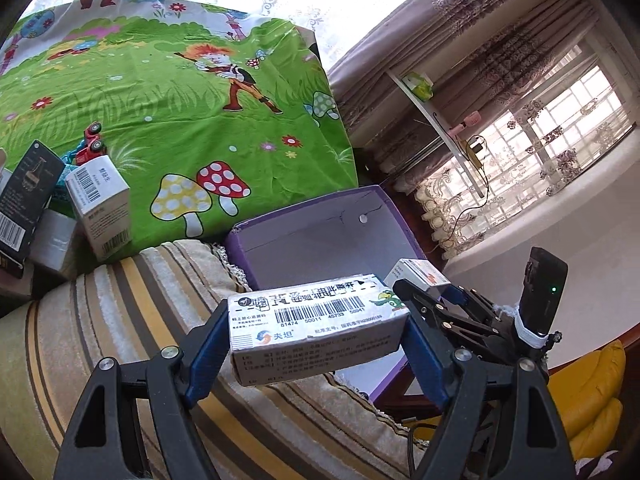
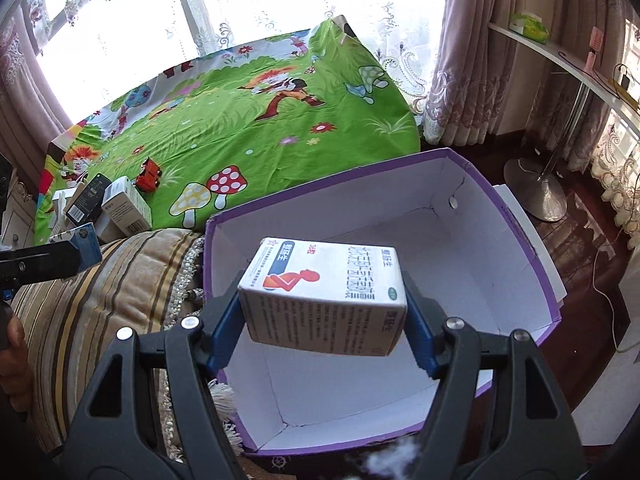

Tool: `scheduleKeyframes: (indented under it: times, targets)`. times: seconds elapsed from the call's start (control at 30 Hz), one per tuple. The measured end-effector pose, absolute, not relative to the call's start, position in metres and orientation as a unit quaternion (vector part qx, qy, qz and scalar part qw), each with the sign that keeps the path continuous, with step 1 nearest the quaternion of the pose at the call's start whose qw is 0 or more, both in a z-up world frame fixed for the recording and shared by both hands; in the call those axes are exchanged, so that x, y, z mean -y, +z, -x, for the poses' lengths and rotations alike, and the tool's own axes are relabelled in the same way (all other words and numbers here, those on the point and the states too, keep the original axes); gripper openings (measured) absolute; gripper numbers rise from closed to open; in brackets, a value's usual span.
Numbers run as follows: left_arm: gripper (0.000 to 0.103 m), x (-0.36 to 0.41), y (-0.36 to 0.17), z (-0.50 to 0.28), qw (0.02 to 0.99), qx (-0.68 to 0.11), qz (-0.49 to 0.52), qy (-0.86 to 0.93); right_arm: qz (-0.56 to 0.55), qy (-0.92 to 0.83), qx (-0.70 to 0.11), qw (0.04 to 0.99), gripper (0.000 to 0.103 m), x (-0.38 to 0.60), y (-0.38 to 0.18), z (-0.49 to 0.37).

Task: Organize rigid objects
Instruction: 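Carry both boxes to the purple box and open both tools to drop them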

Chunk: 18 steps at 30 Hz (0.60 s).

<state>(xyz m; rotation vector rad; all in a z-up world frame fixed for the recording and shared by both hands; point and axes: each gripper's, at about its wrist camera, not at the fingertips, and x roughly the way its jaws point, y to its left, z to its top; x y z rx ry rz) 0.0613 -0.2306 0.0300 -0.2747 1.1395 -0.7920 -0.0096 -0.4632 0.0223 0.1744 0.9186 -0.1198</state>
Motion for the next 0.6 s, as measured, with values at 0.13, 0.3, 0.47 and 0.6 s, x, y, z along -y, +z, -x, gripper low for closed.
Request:
scheduleKeyframes:
  times: [0.13, 0.3, 0.47, 0.6]
  targets:
    - [0.081, 0.249, 0.03, -0.065, 0.747, -0.529, 0.122, -0.384, -0.091, -0.078, -0.441, 0.889, 0.074, 0.477, 0.022, 0.013]
    - [0.083, 0.267, 0.028, -0.069, 0.726, -0.541, 0.131, -0.405, -0.101, -0.096, -0.44, 0.887, 0.075, 0.489, 0.021, 0.019]
    - [0.086, 0.272, 0.023, -0.071, 0.716, -0.552, 0.137, -0.405, -0.102, -0.11, -0.442, 0.884, 0.081, 0.494, 0.02, 0.02]
    - [0.086, 0.269, 0.021, -0.074, 0.707, -0.554, 0.156, -0.411, -0.104, -0.108, -0.443, 0.884, 0.084, 0.493, 0.02, 0.019]
